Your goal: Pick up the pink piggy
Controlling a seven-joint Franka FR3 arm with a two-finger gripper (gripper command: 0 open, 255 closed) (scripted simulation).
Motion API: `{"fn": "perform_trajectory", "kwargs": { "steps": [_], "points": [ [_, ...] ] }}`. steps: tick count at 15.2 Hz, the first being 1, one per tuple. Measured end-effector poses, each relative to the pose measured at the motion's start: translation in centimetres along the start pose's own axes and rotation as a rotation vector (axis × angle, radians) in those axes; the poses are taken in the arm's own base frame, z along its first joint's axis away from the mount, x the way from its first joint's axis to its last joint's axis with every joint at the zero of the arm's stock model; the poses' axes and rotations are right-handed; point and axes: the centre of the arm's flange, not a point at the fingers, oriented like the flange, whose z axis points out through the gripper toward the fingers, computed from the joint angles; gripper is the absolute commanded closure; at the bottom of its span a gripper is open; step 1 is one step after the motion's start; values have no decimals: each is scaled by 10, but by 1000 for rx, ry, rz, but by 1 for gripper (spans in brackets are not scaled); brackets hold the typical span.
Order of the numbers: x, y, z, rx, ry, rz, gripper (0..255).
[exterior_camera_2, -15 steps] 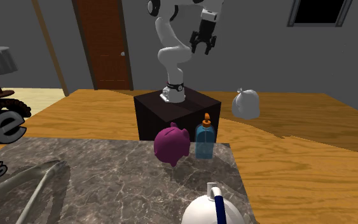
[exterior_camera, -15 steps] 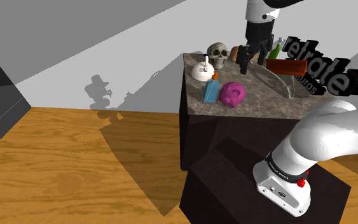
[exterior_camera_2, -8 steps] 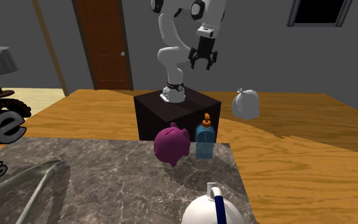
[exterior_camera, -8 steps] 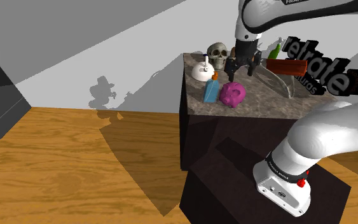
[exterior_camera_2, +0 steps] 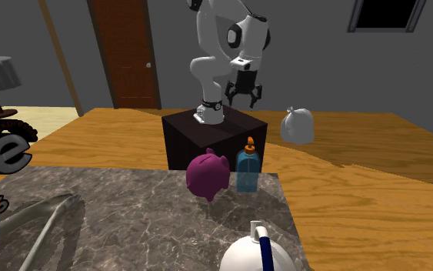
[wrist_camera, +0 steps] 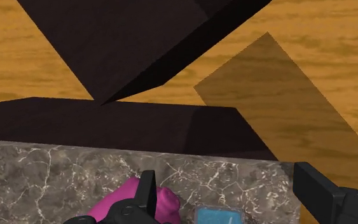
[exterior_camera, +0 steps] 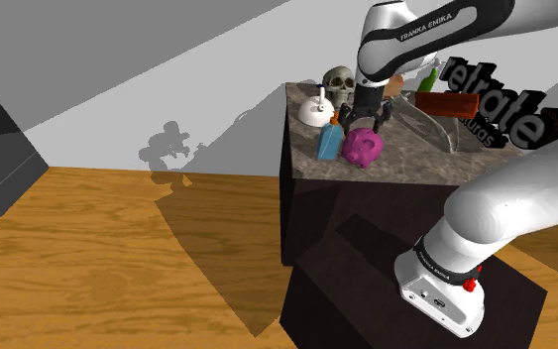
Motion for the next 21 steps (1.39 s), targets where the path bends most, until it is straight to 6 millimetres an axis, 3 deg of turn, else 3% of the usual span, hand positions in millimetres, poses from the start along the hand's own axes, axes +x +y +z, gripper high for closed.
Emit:
{"fn": "perform_trajectory", "kwargs": {
  "steps": [9,16,21],
  "points": [
    [69,26,91,62,12,280,0],
    [120,60,166,109,22,498,0],
    [135,69,193,123,25,562,0]
  ]
}}
